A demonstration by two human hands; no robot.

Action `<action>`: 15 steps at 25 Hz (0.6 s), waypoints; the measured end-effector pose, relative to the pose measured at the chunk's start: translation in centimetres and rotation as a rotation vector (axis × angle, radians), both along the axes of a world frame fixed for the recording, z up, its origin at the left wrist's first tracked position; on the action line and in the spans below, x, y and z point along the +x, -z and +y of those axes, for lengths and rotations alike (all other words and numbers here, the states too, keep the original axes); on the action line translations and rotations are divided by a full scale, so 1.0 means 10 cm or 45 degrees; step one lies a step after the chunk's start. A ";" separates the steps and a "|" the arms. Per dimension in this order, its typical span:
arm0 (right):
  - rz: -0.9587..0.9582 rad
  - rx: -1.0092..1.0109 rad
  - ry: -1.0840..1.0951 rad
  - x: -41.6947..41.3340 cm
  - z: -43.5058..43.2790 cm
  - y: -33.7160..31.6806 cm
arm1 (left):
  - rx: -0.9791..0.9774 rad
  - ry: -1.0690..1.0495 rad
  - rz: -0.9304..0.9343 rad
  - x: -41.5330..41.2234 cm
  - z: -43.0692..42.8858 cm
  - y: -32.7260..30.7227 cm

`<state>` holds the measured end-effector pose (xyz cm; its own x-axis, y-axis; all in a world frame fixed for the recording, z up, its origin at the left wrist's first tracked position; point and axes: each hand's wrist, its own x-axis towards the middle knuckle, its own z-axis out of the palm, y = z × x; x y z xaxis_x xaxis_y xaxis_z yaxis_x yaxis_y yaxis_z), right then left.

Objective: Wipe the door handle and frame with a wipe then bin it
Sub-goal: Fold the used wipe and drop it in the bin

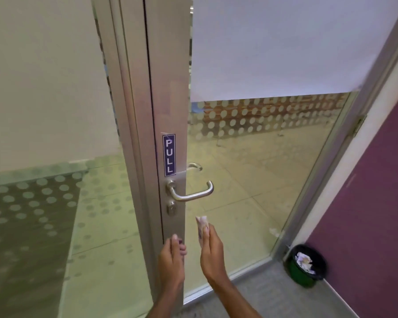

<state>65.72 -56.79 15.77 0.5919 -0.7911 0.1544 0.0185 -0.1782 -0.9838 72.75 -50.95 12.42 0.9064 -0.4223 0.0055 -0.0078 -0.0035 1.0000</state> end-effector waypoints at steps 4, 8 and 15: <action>0.349 -0.052 0.217 -0.55 -0.04 0.46 | -0.033 0.185 0.471 -0.58 -0.23 0.27; 0.744 -0.289 0.141 -1.17 -0.31 0.84 | 0.068 0.462 0.748 -1.15 -0.66 0.39; 0.525 -0.066 0.336 -2.56 -1.30 0.99 | 0.247 0.690 0.731 -2.09 -1.68 0.48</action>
